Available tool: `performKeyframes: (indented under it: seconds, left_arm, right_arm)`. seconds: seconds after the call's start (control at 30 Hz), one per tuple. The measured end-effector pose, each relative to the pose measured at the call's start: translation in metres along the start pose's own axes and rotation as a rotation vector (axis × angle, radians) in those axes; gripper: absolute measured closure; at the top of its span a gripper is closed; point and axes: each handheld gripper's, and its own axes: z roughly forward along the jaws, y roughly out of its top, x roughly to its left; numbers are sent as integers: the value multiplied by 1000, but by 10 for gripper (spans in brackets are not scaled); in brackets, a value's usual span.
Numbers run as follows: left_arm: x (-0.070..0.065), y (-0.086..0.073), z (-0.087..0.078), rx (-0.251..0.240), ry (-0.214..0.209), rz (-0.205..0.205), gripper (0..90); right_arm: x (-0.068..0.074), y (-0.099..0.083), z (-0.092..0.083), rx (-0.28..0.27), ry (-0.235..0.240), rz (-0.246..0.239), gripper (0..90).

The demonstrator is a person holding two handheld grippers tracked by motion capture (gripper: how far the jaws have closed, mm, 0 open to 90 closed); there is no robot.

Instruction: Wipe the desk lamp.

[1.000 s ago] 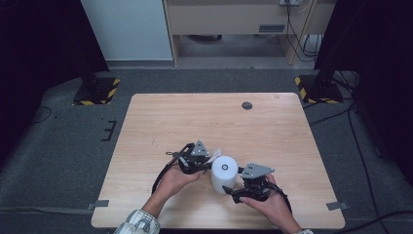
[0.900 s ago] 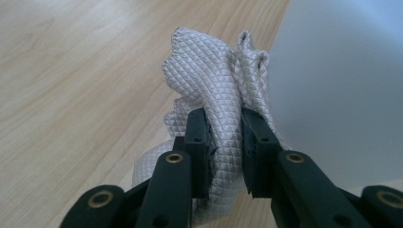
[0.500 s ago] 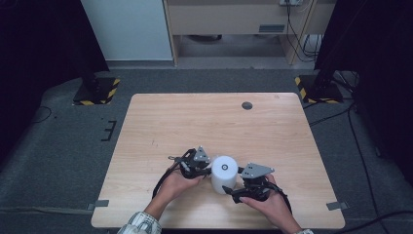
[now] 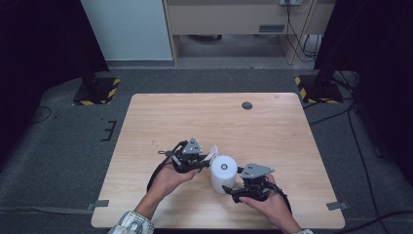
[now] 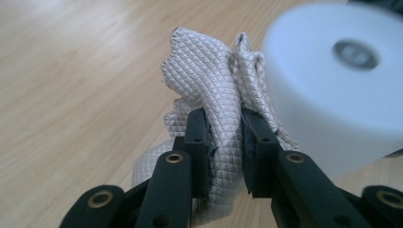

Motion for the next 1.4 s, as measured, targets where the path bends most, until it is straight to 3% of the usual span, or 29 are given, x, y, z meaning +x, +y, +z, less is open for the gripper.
performKeyframes:
  seconds: [0.13,0.5,0.73,1.03,1.3,1.4]
  left_arm:
    - [-1,-1,6,19,6,9,744]
    - [-2,-27,39,122,10,10,743]
    - [-2,-31,43,130,15,5,743]
    - [0,-30,38,111,5,-7,743]
    - [0,-11,15,32,4,-5,743]
    - [0,-6,14,27,7,1,743]
  right_arm:
    - [0,0,0,1,-2,-1,174]
    - [0,0,0,4,0,1,166]
    - [0,0,0,3,0,1,166]
    - [0,0,0,4,0,1,166]
    - [0,0,0,2,-2,1,168]
    - [0,0,0,1,-3,1,169]
